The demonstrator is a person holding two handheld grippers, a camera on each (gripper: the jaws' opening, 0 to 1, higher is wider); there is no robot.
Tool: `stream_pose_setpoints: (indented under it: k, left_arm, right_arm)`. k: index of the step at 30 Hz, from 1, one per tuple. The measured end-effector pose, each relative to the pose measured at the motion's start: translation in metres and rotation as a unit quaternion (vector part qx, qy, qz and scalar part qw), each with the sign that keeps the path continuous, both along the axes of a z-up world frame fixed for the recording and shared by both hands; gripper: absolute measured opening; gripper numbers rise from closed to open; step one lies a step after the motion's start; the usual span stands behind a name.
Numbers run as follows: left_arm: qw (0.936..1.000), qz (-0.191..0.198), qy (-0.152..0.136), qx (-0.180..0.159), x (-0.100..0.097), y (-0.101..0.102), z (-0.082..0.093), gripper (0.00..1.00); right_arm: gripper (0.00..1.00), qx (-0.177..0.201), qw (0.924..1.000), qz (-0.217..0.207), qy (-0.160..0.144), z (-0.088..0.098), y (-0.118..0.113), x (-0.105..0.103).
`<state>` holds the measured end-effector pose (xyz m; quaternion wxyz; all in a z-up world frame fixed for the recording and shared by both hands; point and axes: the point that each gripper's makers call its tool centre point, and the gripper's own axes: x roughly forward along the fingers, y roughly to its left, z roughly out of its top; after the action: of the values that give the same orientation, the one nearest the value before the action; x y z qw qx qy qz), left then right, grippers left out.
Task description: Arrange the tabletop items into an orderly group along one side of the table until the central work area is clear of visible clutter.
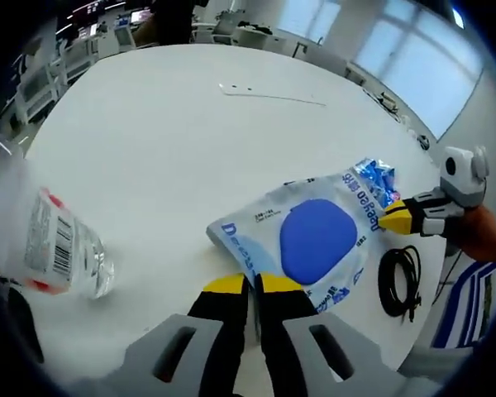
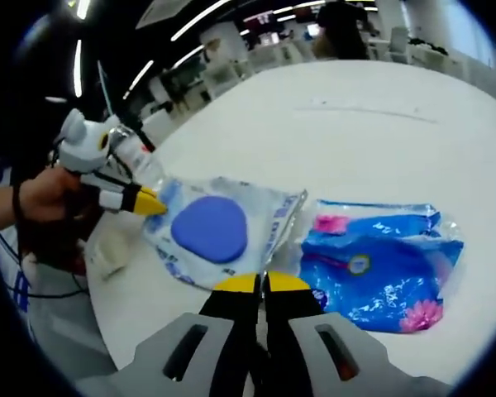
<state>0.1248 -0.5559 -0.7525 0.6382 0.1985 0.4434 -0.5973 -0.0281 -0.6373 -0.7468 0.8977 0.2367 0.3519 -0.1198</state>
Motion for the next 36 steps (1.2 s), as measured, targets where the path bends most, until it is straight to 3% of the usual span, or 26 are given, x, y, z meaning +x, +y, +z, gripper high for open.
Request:
stream_pose_setpoints:
  k: [9, 16, 30, 36]
  left_arm:
    - [0.9999, -0.009, 0.005, -0.011, -0.016, -0.028, 0.000, 0.01]
    - [0.9998, 0.005, 0.008, -0.016, -0.008, -0.044, -0.002, 0.00]
    - [0.9999, 0.000, -0.002, -0.013, -0.003, -0.043, -0.003, 0.04]
    - [0.9999, -0.005, 0.005, -0.013, -0.004, -0.038, 0.000, 0.18]
  right_arm:
    - [0.00, 0.000, 0.9998, -0.022, 0.001, -0.001, -0.023, -0.020]
    - [0.00, -0.006, 0.9997, -0.021, 0.004, -0.001, -0.029, -0.016]
    - [0.04, -0.015, 0.9998, -0.013, 0.006, -0.001, -0.035, -0.010]
    - [0.11, -0.018, 0.9998, -0.011, 0.006, 0.002, -0.033, -0.011]
